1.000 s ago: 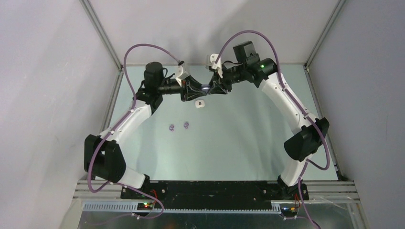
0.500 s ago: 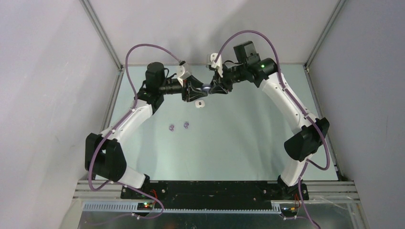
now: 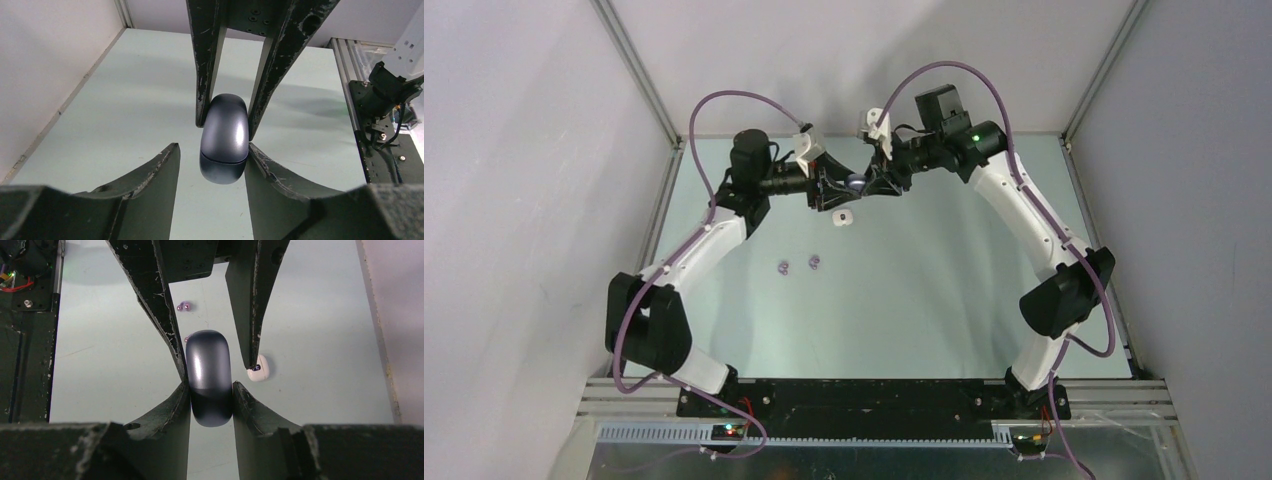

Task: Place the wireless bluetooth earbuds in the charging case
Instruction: Pick up the charging case at the center of the board.

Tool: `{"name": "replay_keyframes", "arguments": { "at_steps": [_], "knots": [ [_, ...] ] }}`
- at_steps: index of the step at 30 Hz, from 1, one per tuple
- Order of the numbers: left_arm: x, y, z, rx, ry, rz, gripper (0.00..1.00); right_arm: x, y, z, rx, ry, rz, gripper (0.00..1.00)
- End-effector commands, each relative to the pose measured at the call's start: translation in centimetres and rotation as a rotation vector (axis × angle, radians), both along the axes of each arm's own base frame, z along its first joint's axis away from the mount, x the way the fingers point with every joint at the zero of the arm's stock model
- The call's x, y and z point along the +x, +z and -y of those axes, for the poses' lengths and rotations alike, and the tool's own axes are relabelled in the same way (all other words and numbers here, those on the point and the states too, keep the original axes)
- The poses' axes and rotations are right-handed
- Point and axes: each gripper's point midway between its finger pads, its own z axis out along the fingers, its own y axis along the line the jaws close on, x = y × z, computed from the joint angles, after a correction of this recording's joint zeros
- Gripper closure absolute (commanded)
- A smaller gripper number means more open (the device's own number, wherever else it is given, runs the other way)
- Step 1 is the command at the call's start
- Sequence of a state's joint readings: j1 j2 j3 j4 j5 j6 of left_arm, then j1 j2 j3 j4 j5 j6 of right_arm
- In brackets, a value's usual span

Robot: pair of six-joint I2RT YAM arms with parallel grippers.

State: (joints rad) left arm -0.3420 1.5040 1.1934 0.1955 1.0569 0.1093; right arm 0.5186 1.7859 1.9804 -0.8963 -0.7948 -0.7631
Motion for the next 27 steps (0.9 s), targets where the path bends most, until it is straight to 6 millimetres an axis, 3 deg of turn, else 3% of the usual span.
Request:
{"name": "replay_keyframes", "arguments": {
  "at_steps": [1, 11, 18, 24, 27],
  "knots": [
    [-0.2, 1.5, 0.5, -0.025, -0.029, 0.042, 0.45, -0.6, 4.6, 0.2, 0.086, 0.008, 0.088, 0.84],
    [-0.1, 1.7, 0.6, -0.028, -0.043, 0.044, 0.54, 0.0, 4.5, 0.4, 0.081, -0.014, 0.092, 0.83],
    [-0.1, 1.8, 0.8, -0.033, -0.057, 0.035, 0.78, 0.2, 4.3, 0.3, 0.080, -0.018, 0.082, 0.81],
    [-0.1, 1.9, 0.9, -0.044, -0.068, 0.034, 0.89, 0.3, 3.5, 0.1, 0.065, -0.024, 0.064, 0.78],
    [-0.1, 1.8, 0.9, -0.051, -0.076, 0.014, 0.99, 0.7, 3.4, 0.2, 0.063, -0.045, 0.056, 0.64]
  ]
}}
